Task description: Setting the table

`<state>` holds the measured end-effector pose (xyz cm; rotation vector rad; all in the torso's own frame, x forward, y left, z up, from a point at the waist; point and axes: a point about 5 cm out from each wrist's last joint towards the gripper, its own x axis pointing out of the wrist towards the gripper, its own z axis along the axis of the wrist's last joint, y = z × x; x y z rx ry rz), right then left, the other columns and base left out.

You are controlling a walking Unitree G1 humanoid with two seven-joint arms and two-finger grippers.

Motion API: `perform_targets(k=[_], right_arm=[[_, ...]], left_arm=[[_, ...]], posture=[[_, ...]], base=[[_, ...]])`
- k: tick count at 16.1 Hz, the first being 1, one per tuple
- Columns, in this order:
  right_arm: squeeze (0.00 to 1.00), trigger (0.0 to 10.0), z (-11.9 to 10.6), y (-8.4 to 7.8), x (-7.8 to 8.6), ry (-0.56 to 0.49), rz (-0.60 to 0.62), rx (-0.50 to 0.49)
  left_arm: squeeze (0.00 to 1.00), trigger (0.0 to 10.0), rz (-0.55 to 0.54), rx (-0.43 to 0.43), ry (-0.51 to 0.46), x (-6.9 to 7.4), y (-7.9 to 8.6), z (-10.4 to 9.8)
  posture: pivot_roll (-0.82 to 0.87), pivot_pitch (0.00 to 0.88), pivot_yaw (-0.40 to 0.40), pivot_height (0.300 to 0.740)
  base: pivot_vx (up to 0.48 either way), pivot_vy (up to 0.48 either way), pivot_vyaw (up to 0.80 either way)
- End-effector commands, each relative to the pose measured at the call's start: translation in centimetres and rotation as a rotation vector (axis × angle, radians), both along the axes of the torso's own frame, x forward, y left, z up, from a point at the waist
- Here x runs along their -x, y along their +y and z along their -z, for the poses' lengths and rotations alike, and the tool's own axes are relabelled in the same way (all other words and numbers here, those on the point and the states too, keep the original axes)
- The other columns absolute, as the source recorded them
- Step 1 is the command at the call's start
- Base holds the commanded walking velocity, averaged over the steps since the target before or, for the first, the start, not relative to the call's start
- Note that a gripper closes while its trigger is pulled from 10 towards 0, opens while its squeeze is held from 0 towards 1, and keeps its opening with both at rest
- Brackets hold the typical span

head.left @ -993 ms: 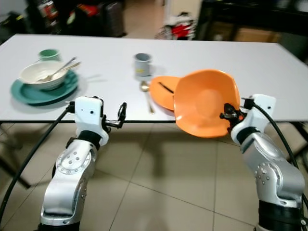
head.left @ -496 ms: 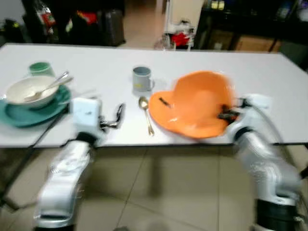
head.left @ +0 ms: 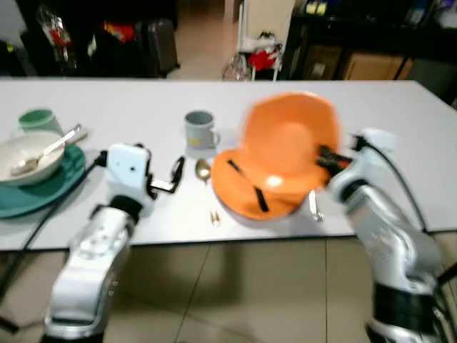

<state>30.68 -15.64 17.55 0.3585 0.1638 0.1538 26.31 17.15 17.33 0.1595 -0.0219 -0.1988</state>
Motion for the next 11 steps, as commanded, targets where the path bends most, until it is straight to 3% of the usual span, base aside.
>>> perform_targets(k=[1, 2, 4, 6, 11], right_arm=[[0.00, 10.0, -0.4, -0.8, -0.3, 0.004, 0.007, -0.044], [0.00, 10.0, -0.5, -1.0, -0.8, 0.035, -0.003, -0.075], [0.00, 10.0, -0.5, -1.4, -2.2, 0.127, -0.034, -0.177], [0.00, 10.0, -0.5, -1.3, -3.3, 0.185, -0.046, -0.252], [0.00, 10.0, 0.0, -1.5, -5.7, 0.314, -0.047, -0.383]], left_arm=[[0.00, 10.0, 0.047, -0.008, -0.011, 0.0, -0.4, -0.4], [0.00, 10.0, 0.102, -0.021, -0.013, 0.0, -0.6, -0.6], [0.00, 10.0, 0.314, -0.051, 0.003, 0.2, -1.7, -1.4], [0.00, 10.0, 0.429, -0.060, 0.021, 0.4, -2.3, -1.7], [0.00, 10.0, 0.594, -0.075, 0.075, 0.5, -3.5, -1.3]], posture=[[-0.02, 0.000, -0.014, 0.740], [-0.01, 0.000, -0.015, 0.740], [0.00, 0.002, -0.011, 0.740], [0.00, 0.009, 0.009, 0.740], [-0.04, 0.042, 0.039, 0.740]], base=[[0.000, 0.000, 0.00], [0.000, 0.000, 0.00], [0.000, 0.000, 0.00], [0.000, 0.000, 0.00], [0.000, 0.000, 0.00]])
